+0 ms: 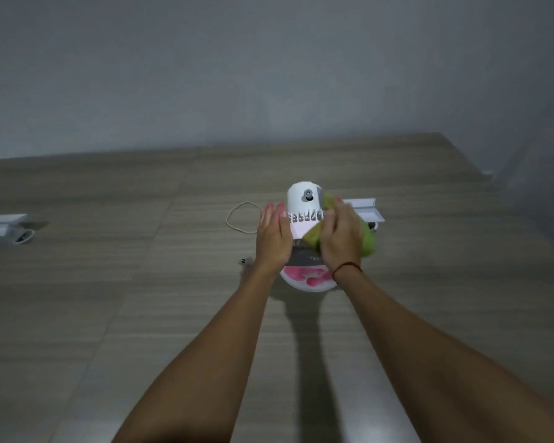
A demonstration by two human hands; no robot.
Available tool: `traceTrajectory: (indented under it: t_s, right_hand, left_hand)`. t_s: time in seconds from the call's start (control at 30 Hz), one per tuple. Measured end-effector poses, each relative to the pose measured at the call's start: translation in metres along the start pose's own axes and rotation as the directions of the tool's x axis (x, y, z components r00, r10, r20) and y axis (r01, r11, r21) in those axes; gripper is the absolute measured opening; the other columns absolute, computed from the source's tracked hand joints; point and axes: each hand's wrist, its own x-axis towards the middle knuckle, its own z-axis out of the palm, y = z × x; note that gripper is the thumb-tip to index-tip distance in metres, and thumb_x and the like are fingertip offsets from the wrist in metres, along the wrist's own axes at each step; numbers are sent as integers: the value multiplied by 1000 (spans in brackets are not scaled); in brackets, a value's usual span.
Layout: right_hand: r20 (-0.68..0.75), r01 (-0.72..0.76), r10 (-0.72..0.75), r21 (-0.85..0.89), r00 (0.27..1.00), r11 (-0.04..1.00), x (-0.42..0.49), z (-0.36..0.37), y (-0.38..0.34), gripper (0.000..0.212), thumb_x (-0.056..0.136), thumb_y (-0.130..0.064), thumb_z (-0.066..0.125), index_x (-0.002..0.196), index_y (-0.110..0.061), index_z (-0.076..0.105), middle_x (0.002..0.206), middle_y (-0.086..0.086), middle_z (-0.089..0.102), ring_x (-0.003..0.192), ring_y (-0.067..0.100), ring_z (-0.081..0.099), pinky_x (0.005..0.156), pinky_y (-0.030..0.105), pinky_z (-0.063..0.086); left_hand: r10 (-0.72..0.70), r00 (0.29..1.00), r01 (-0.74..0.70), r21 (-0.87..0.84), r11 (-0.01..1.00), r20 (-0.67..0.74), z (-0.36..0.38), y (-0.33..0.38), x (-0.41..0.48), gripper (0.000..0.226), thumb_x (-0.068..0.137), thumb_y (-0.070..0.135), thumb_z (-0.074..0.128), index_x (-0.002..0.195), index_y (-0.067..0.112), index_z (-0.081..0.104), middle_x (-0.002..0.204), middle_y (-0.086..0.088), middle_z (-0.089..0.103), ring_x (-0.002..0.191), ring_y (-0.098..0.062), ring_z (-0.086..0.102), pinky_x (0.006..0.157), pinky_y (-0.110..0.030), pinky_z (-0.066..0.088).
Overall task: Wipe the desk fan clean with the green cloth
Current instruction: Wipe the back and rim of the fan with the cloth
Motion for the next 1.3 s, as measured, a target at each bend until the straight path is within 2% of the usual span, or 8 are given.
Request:
traceTrajectory:
  t_s: [0.2, 0.33, 0.57, 0.77, 0.97, 1.07, 1.17, 1.3]
  right_hand:
    - [210, 461, -419, -229, 884, 858, 10, 0, 3, 50, 94, -37, 32, 133, -16, 56, 143, 3, 53, 137, 19, 44, 115, 39, 29]
    - [31, -62, 58, 169, 998, 984, 15, -4, 22, 50, 92, -42, 38, 124, -14, 64, 131, 6, 62, 124, 22, 53, 109, 39, 41]
    - [315, -670, 613, 531, 724, 519, 17, -12, 60, 47, 87, -53, 50, 102, -13, 69, 105, 12, 72, 97, 31, 68, 89, 43, 55]
    - [-51, -213, 224, 171, 973, 962, 7, -2, 8, 44, 100, -38, 28, 111, -15, 64, 118, 13, 65, 110, 29, 58, 90, 38, 48]
    - [38, 236, -234, -97, 972, 967, 4, 11, -6, 39, 97, -27, 35, 117, -12, 65, 123, 5, 67, 123, 24, 54, 110, 43, 35]
    - [-63, -97, 110, 180, 992, 979, 10, 0, 12, 38, 96, -32, 35, 87, -12, 66, 93, 8, 69, 92, 29, 61, 83, 39, 49]
    - [226, -573, 532, 439, 816, 692, 26, -6, 45, 41, 90, -47, 44, 94, -15, 69, 96, 8, 69, 92, 27, 65, 77, 32, 49]
    - [444, -683, 534, 593, 719, 426, 28, -6, 78, 26, 83, -38, 60, 88, -14, 69, 82, 6, 70, 70, 23, 65, 63, 28, 53]
  left_hand:
    - [28, 999, -29, -27, 999, -28, -5, -13, 8, 45, 103, 23, 28, 143, 5, 38, 158, -13, 24, 149, -20, 14, 118, -27, 11]
    - [43, 999, -43, 27, 999, -8, -6, -12, 13, 45, 103, 23, 30, 143, 5, 37, 158, -12, 25, 149, -20, 15, 116, -23, 10]
    - [58, 998, -60, 98, 993, 28, -5, -5, 7, 46, 103, 25, 24, 146, 10, 33, 158, -10, 24, 149, -20, 13, 118, -28, 9]
    - [22, 1000, -21, 75, 997, -18, -4, -9, 0, 45, 103, 23, 23, 143, 8, 40, 157, -13, 26, 149, -22, 14, 119, -30, 10]
    - [7, 999, -6, 37, 999, -46, -2, -8, 6, 44, 103, 23, 24, 142, 9, 41, 156, -10, 29, 148, -18, 17, 115, -23, 11]
    - [26, 998, -26, 13, 1000, -57, -3, -11, 5, 44, 103, 22, 27, 142, 8, 40, 156, -10, 31, 148, -17, 18, 110, -15, 10]
    - [32, 998, -31, 21, 999, -52, -4, -13, 8, 44, 103, 23, 26, 143, 10, 39, 156, -9, 31, 147, -17, 19, 111, -18, 11]
    - [47, 999, -46, 72, 996, -10, -5, -13, 7, 45, 103, 27, 23, 144, 14, 37, 157, -6, 28, 148, -16, 16, 117, -25, 10]
